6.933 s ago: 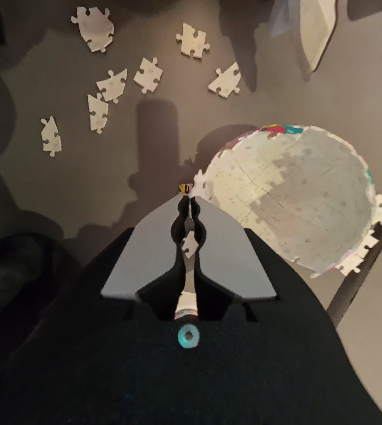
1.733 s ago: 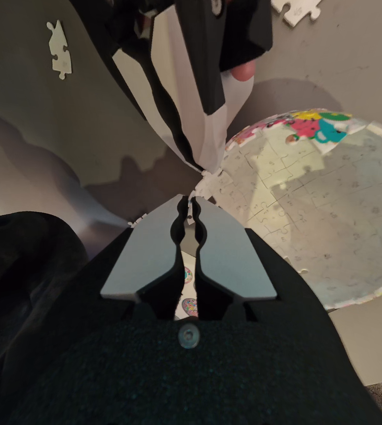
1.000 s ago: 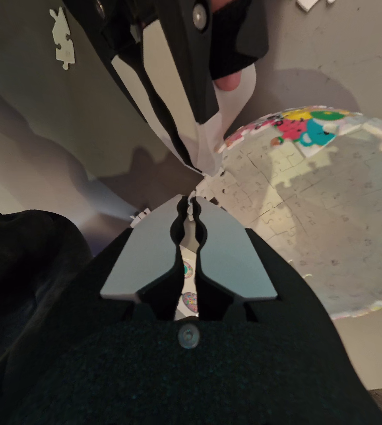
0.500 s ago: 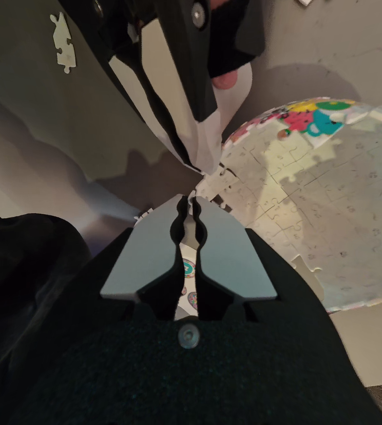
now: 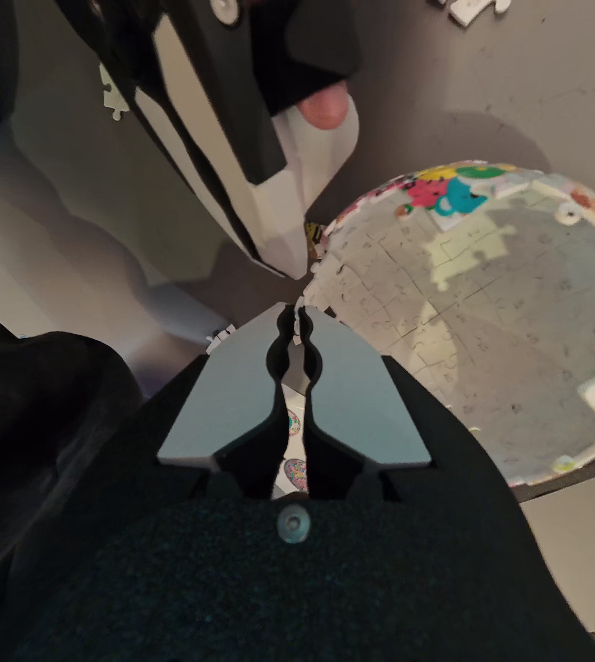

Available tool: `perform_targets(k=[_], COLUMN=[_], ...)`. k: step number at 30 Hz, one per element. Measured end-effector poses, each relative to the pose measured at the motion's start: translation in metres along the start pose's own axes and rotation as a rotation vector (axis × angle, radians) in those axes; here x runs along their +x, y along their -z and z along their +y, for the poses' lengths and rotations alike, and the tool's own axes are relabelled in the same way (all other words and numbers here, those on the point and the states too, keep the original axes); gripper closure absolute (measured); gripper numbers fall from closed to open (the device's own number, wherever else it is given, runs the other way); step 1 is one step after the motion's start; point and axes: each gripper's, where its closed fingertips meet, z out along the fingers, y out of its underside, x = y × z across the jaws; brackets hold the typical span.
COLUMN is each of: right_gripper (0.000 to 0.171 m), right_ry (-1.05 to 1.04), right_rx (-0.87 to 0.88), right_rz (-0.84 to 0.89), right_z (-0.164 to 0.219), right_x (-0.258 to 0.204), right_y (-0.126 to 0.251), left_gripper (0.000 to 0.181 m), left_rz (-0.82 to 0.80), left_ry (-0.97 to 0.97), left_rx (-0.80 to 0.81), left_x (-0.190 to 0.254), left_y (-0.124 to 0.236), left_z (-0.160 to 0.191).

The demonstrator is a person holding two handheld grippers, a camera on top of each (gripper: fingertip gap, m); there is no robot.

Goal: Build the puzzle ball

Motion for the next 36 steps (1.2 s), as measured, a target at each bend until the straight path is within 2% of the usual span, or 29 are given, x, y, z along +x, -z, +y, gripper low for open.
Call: perform_targets(k=[11,22,31,36], right_gripper=[0.169,0.168,0.168,0.168], right_ry=[-0.016,0.042,0.065,0.07], right_rx=[-0.01,-0.151,-0.228,-0.242], right_rz=[-0.048,-0.103,-0.095,-0.084], right_z=[0.002,0.002,0.003,0.002], right_x=[-0.001,0.0,-0.001,-0.001], right_y=[0.0,-0.002,-0.005,-0.006], left_gripper=[0.178,0.177,0.178,0.181], left_rz=[0.021,0.037,0.113,0.072], left_ry=[0.017,0.006,-0.041,-0.119], left_rx=[-0.033,-0.054,-0.202,-0.239], left_x=[0.008,0.015,0.03,0.022], left_y=[-0.004,-0.002,-0.015,-0.02], left_z=[0.001,0.005,0.037,0.048])
